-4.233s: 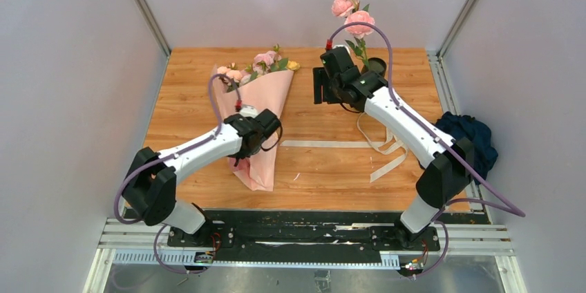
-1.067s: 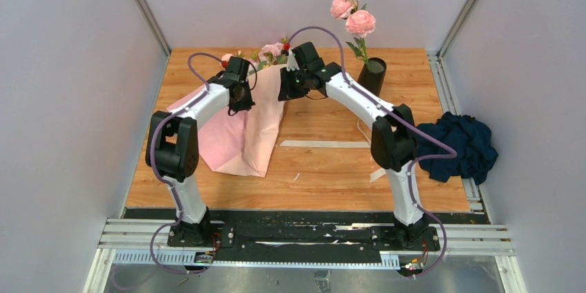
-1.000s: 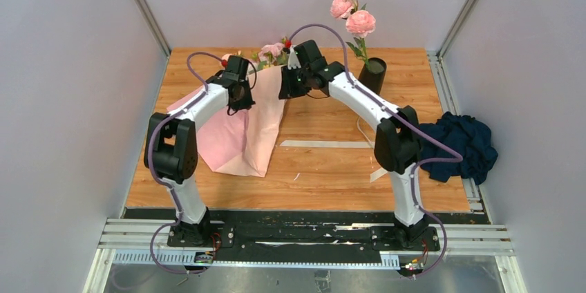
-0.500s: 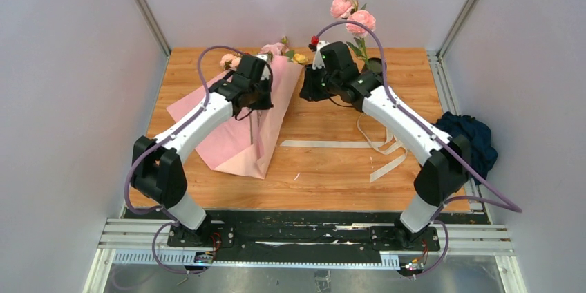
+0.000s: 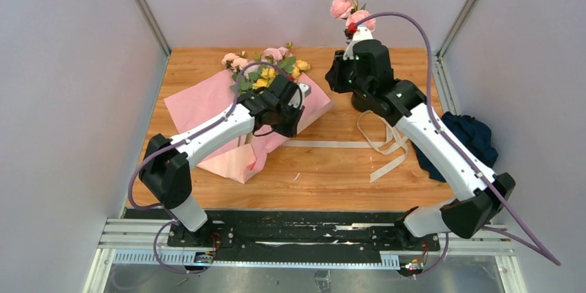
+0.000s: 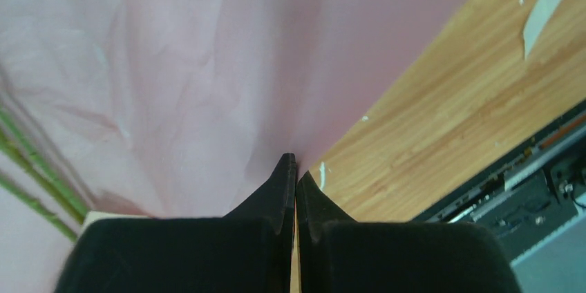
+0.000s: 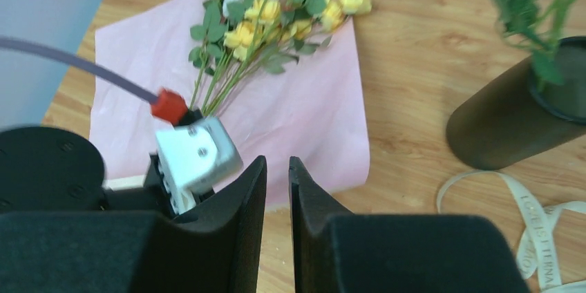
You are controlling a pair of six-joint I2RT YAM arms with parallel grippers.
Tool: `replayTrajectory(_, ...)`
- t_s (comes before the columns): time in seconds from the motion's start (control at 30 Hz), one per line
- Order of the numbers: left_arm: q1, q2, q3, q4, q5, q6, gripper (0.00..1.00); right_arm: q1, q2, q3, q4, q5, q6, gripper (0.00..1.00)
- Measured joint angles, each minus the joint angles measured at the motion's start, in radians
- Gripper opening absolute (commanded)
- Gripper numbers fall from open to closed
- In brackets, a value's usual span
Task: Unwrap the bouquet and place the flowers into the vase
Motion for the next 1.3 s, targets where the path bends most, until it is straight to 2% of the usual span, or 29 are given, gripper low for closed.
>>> replayTrajectory(0.17, -0.077, 0.036, 0.027, -0.039, 0.035, 0.006, 0.0, -0.015, -0.036, 0.03, -0.004, 0.046, -0.016, 0.24)
replayTrajectory(0.23, -0.105, 0.079, 0.059, -0.045, 0.055, 0.005, 0.03, -0.02, -0.032, 0.036, -0.011, 0.052, -0.021, 0.28)
replayTrajectory(0.27, -0.121, 0.111, 0.082, -0.047, 0.065, 0.003, 0.07, -0.02, -0.029, 0.037, -0.018, 0.056, -0.024, 0.34)
replayTrajectory(0.3, -0.129, 0.128, 0.093, -0.047, 0.071, 0.002, 0.1, -0.02, -0.029, 0.037, -0.024, 0.058, -0.027, 0.44)
replayTrajectory(0.33, -0.142, 0.157, 0.114, -0.048, 0.079, 0.0, 0.15, -0.021, -0.019, 0.038, -0.032, 0.058, -0.031, 0.47)
replayTrajectory(0.4, -0.158, 0.191, 0.136, -0.048, 0.086, -0.004, 0.43, -0.023, -0.007, 0.038, -0.045, 0.058, -0.036, 0.56)
replayTrajectory(0.47, -0.168, 0.207, 0.147, -0.049, 0.086, -0.017, 0.63, -0.027, 0.015, 0.044, -0.069, 0.058, -0.041, 0.65)
replayTrajectory(0.57, -0.17, 0.191, 0.146, -0.056, 0.064, -0.009, 0.77, -0.027, 0.041, 0.047, -0.097, 0.057, -0.034, 0.74)
replayTrajectory(0.6, -0.169, 0.177, 0.143, -0.058, 0.051, -0.006, 0.78, -0.027, 0.047, 0.047, -0.101, 0.058, -0.032, 0.75)
replayTrajectory(0.63, -0.169, 0.15, 0.133, -0.063, 0.029, -0.003, 0.86, -0.027, 0.05, 0.047, -0.105, 0.06, -0.029, 0.76)
replayTrajectory(0.67, -0.167, 0.128, 0.124, -0.068, 0.014, 0.0, 0.88, -0.027, 0.052, 0.047, -0.105, 0.062, -0.027, 0.76)
replayTrajectory(0.83, -0.123, -0.072, 0.016, -0.094, -0.045, 0.003, 0.89, -0.036, 0.071, 0.061, -0.109, 0.069, 0.003, 0.76)
replayTrajectory(0.97, 0.026, -0.175, -0.078, -0.107, -0.089, -0.002, 0.89, -0.038, 0.121, 0.066, -0.116, 0.058, 0.035, 0.78)
replayTrajectory(1.13, 0.205, -0.14, -0.128, -0.165, -0.177, -0.025, 0.89, -0.026, 0.221, 0.066, -0.208, -0.004, 0.09, 0.85)
replayTrajectory(1.3, 0.244, -0.068, -0.068, -0.198, -0.217, -0.045, 0.88, 0.051, 0.251, 0.072, -0.349, -0.047, 0.149, 0.87)
